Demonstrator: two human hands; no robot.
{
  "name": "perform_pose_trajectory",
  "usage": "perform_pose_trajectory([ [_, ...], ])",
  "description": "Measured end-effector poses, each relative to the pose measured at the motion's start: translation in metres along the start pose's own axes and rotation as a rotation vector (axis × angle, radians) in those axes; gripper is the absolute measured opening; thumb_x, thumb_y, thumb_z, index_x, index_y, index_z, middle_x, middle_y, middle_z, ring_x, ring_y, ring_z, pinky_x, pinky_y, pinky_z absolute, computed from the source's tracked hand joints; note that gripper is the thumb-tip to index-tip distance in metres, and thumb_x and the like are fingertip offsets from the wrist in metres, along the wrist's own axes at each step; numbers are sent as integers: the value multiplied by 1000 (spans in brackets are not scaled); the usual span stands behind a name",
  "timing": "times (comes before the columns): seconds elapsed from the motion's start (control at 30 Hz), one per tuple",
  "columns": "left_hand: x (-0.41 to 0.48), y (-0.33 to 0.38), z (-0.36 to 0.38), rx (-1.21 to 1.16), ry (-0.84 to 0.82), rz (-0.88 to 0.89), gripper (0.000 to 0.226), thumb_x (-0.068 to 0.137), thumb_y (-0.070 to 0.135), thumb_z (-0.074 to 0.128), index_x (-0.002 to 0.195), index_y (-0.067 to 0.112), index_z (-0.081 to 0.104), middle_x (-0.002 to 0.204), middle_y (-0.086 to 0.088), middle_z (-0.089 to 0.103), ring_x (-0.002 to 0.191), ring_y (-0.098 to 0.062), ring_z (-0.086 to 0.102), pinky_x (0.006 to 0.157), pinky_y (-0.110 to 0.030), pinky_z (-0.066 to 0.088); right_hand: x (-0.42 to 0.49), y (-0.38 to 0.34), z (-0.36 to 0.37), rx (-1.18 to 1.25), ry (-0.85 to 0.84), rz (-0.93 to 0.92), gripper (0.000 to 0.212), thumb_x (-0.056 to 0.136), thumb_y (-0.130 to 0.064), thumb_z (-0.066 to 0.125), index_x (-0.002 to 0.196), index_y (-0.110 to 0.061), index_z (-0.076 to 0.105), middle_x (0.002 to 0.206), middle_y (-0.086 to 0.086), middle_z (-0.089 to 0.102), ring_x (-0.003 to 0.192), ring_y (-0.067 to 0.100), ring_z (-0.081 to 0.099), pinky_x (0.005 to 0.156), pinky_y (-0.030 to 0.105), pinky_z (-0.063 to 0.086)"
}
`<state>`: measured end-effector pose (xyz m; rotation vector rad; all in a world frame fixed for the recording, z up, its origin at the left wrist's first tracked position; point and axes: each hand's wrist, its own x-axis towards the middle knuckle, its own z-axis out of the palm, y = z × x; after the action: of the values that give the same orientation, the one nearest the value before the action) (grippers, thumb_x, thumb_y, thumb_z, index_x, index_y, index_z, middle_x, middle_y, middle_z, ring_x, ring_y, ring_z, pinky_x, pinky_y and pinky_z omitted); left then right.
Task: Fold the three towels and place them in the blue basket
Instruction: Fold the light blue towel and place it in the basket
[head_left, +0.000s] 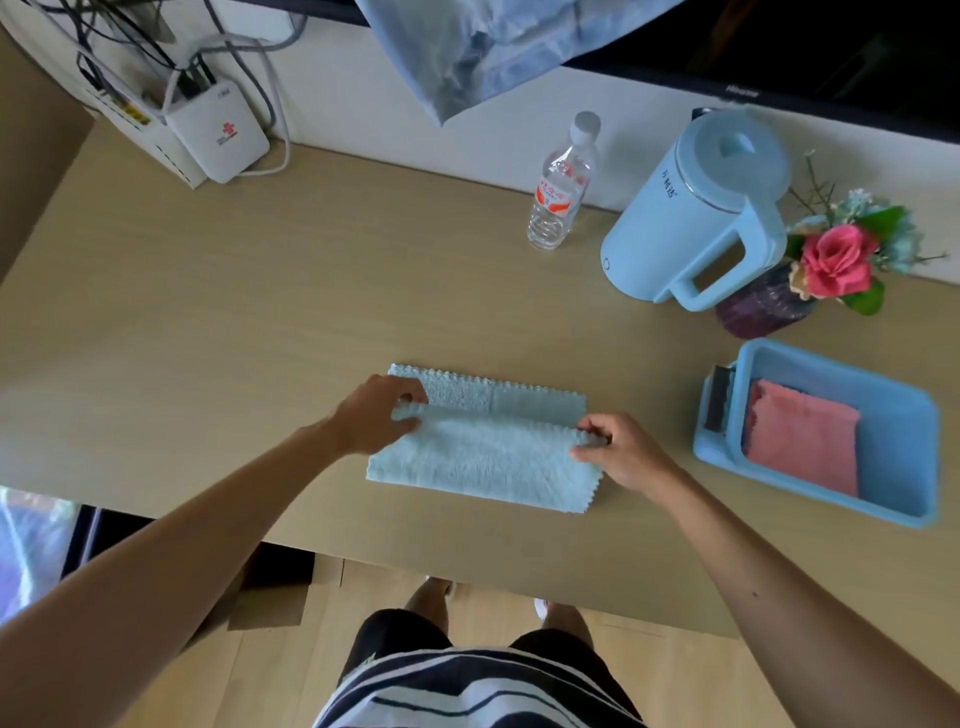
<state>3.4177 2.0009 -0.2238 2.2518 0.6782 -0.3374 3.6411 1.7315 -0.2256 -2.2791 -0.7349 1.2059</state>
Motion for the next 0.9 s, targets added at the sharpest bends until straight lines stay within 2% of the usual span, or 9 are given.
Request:
perform_pose_trajectory([
  [0.1, 19, 1, -6, -32, 99, -9, 18, 83, 10, 74, 100, 15, 71, 83, 3, 67, 73, -18, 64, 64, -23, 42, 17, -5, -6, 13, 92, -23, 11, 84, -14, 76, 89, -11, 67, 68, -10, 52, 60, 7, 44, 54, 18, 33],
  [0.23, 38, -5, -6, -11, 148, -30, 20, 84, 6, 72, 103, 11, 71, 87, -5, 71, 74, -25, 67, 65, -28, 47, 37, -8, -6, -42, 140, -31, 10, 85, -16, 73, 86, -19, 64, 70, -12, 54, 63, 8, 48, 55, 24, 34],
  [0.33, 46, -14, 0, 15, 131, -44, 22, 84, 6, 71, 105, 12, 70, 95, -8, 74, 83, -28, 71, 73, -35, 55, 48, -9, -1, -99, 155, -32, 7, 87, -13, 69, 90, -16, 63, 81, -4, 60, 71, 16, 54, 58, 28, 38],
  [0.47, 47, -21, 12, 268, 244, -4, 41, 79, 6, 76, 118, 12, 63, 115, -8, 66, 107, -28, 60, 91, -40, 46, 54, 0, 11, -273, 317, -13, 38, 86, -16, 72, 122, -12, 59, 114, 5, 60, 100, 23, 57, 85, 37, 47],
  [0.57, 35, -12, 30, 420, 297, 124, 45, 75, 3, 76, 118, 12, 64, 116, -11, 60, 104, -27, 56, 88, -39, 49, 50, 2, 24, -530, 450, -192, 44, 78, -14, 77, 118, -12, 59, 111, 10, 56, 101, 31, 57, 85, 44, 49],
  [0.63, 21, -4, 53, 409, 208, 200, 41, 78, 8, 75, 117, 13, 64, 117, -10, 58, 102, -25, 58, 81, -39, 57, 47, 1, 33, -583, 382, -309, 43, 76, -16, 78, 115, -14, 61, 111, 6, 54, 101, 27, 57, 86, 41, 48],
  [0.73, 4, 2, 81, 369, 79, 162, 47, 84, 36, 74, 123, 16, 57, 120, -7, 52, 100, -22, 57, 73, -38, 59, 44, 5, 43, -616, 212, -355, 47, 75, -24, 79, 119, -19, 62, 118, 0, 52, 107, 22, 55, 92, 38, 47],
  [0.8, 1, 3, 89, 398, 80, 114, 58, 83, 51, 71, 128, 19, 52, 123, -4, 50, 105, -21, 55, 77, -37, 56, 40, 10, 46, -658, 155, -345, 53, 76, -27, 79, 124, -21, 60, 124, -1, 50, 112, 22, 54, 95, 39, 46],
  [0.9, 12, 6, 86, 489, 111, 157, 66, 84, 50, 69, 139, 23, 47, 137, -5, 47, 117, -24, 52, 92, -40, 51, 29, 14, 48, -702, 185, -331, 59, 75, -28, 77, 130, -23, 56, 126, 1, 50, 112, 25, 55, 94, 39, 47],
])
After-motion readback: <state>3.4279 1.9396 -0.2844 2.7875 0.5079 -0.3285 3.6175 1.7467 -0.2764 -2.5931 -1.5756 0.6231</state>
